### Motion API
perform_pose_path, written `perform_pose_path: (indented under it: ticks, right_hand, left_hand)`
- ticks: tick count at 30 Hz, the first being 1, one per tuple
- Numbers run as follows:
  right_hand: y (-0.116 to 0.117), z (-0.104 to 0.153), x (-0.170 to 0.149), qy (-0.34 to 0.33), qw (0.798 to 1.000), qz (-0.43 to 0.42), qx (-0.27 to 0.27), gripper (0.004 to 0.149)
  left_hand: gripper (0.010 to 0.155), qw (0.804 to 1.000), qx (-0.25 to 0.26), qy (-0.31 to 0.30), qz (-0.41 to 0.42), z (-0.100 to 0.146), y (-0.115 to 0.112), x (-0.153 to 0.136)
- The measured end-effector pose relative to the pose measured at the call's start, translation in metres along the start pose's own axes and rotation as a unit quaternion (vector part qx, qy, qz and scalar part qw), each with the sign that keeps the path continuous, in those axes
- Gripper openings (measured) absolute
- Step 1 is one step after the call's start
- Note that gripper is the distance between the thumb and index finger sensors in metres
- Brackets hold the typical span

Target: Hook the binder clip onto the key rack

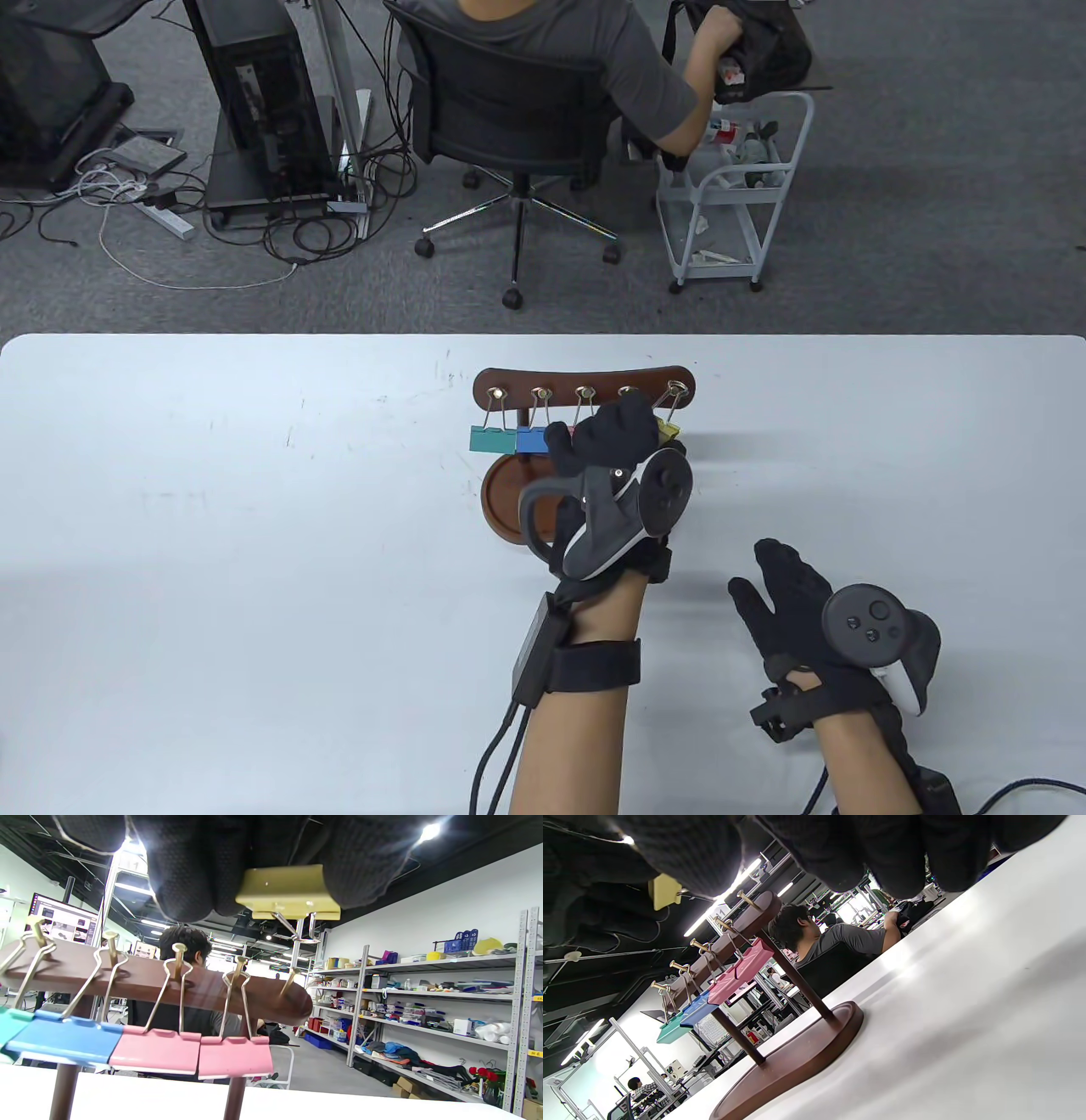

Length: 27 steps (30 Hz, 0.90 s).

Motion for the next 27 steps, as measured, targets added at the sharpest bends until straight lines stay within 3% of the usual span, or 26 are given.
perform_pose_path:
  ticks: [18,27]
  right_hand:
    - [0.003,0.002,0.003,-0.006,1.000,0.005,0.002,0.080]
    - [0.005,0.005,0.010,-0.007,0.999,0.052,-0.002,0.081]
  left_hand:
    - [0.078,1.000,-0.003,0.008,-0.030,-0.003,-0.022,0.008]
    - [0.079,0.999,-0.008,0.011,-0.044,-0.006,-0.033,0.010]
Point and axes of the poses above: the tracker on the back of each hand, its own x axis roughly to the thumb side, its own z axis roughly from the fingertips to the wrist, y = z × x, the point moved 1 cm from there along -z, roughly from the wrist to the fingertips, and after that the axes turned 15 degrees about y, right-handed, at the moved point
